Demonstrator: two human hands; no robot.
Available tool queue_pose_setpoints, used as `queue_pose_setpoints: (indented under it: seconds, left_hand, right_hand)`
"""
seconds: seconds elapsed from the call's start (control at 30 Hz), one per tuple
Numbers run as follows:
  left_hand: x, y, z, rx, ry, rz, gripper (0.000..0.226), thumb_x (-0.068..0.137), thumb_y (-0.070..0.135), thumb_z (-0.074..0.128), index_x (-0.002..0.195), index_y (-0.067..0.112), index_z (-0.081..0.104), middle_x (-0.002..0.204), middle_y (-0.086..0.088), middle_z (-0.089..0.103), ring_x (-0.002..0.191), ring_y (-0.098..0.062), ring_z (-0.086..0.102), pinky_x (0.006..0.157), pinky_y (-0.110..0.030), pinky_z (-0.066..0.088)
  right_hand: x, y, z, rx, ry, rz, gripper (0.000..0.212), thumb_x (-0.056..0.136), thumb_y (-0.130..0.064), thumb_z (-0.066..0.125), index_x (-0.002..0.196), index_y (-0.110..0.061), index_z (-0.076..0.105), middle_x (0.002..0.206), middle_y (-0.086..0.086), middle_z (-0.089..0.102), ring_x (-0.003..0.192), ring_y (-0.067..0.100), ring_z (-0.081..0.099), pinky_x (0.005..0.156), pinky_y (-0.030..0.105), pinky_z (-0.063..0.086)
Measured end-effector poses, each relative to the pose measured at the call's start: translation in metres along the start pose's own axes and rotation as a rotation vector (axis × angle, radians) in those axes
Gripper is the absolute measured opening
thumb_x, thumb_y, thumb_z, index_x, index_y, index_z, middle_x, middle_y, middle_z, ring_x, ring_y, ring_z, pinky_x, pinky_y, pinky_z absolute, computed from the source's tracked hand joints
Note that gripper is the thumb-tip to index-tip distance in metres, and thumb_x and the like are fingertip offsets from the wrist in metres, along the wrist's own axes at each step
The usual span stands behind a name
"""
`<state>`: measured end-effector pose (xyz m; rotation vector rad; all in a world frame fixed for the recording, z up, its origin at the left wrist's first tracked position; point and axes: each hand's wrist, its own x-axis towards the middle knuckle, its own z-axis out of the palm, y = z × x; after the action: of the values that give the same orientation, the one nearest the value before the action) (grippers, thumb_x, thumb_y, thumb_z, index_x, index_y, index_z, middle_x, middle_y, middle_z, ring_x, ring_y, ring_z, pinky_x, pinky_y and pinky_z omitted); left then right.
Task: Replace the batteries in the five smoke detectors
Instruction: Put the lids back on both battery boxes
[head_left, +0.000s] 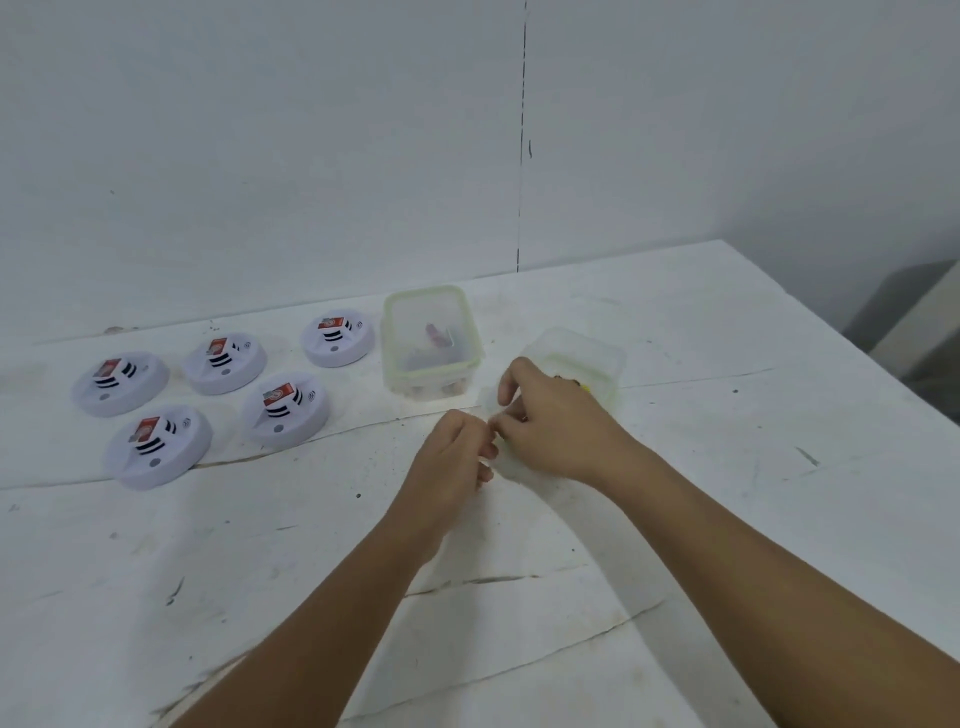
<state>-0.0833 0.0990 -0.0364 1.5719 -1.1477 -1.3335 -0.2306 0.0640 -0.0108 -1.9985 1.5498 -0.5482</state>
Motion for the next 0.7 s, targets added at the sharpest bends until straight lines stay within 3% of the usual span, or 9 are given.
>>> queue_pose_setpoints:
  seconds: [0.1,0.2,0.33,0.43,0.5,0.6,0.7]
  left_hand:
    - [-0.008,-0.005,-0.013,-0.067,0.031,-0.010,0.012,0.100,0.024,0.050,0.097,0.015,0.059,0.094,-0.003,0.068,0.076,-0.015,0.061,0.076,-0.031,0.050]
    - [-0.013,-0.010,-0.025,-0.080,0.068,-0.020,0.013,0.098,0.023,0.050,0.097,0.013,0.059,0.097,-0.003,0.069,0.080,-0.017,0.061,0.077,-0.031,0.050]
    - [-0.020,-0.017,-0.044,0.040,0.114,-0.005,0.019,0.098,0.033,0.056,0.096,0.014,0.058,0.089,-0.003,0.062,0.079,-0.017,0.053,0.075,-0.034,0.042]
    - [-0.025,-0.019,-0.055,0.099,0.126,0.014,0.030,0.099,0.037,0.059,0.099,0.007,0.055,0.084,-0.003,0.055,0.076,-0.017,0.047,0.070,-0.033,0.037]
    - [-0.027,-0.018,-0.062,0.140,0.133,0.039,0.025,0.100,0.032,0.056,0.091,0.009,0.050,0.080,-0.002,0.050,0.073,-0.017,0.043,0.066,-0.031,0.034]
    - [-0.026,-0.015,-0.069,0.212,0.168,0.072,0.023,0.100,0.029,0.055,0.084,0.017,0.044,0.074,0.003,0.043,0.067,-0.015,0.038,0.059,-0.029,0.030]
    - [-0.025,-0.015,-0.071,0.248,0.211,0.078,0.023,0.099,0.026,0.054,0.081,0.018,0.041,0.072,0.003,0.043,0.064,-0.016,0.037,0.056,-0.029,0.031]
  right_hand:
    - [-0.011,-0.017,-0.002,0.215,-0.108,0.082,0.012,0.100,-0.023,0.055,0.108,-0.026,0.048,0.078,-0.009,0.063,0.075,0.012,0.057,0.066,0.031,0.043]
    - [-0.018,-0.038,0.005,0.403,-0.191,0.161,0.015,0.099,-0.024,0.054,0.111,-0.029,0.049,0.081,-0.009,0.060,0.073,0.014,0.054,0.067,0.029,0.040]
    - [-0.025,-0.065,0.020,0.492,-0.211,0.225,0.017,0.101,-0.025,0.049,0.117,-0.032,0.049,0.098,-0.001,0.066,0.082,0.015,0.058,0.073,0.031,0.044]
    - [-0.027,-0.077,0.029,0.544,-0.220,0.225,0.022,0.102,-0.022,0.047,0.123,-0.028,0.046,0.096,0.002,0.064,0.077,0.013,0.056,0.067,0.028,0.043]
    - [-0.029,-0.082,0.037,0.563,-0.202,0.190,0.023,0.101,-0.021,0.047,0.123,-0.027,0.046,0.094,0.003,0.066,0.075,0.014,0.057,0.064,0.026,0.044]
    - [-0.036,-0.079,0.049,0.502,-0.046,0.042,0.015,0.101,-0.021,0.050,0.114,-0.027,0.052,0.098,-0.005,0.069,0.080,0.011,0.064,0.063,0.022,0.049]
    - [-0.042,-0.064,0.055,0.255,0.311,-0.129,0.003,0.099,-0.025,0.057,0.101,-0.026,0.059,0.100,-0.012,0.063,0.092,0.012,0.060,0.076,0.035,0.053]
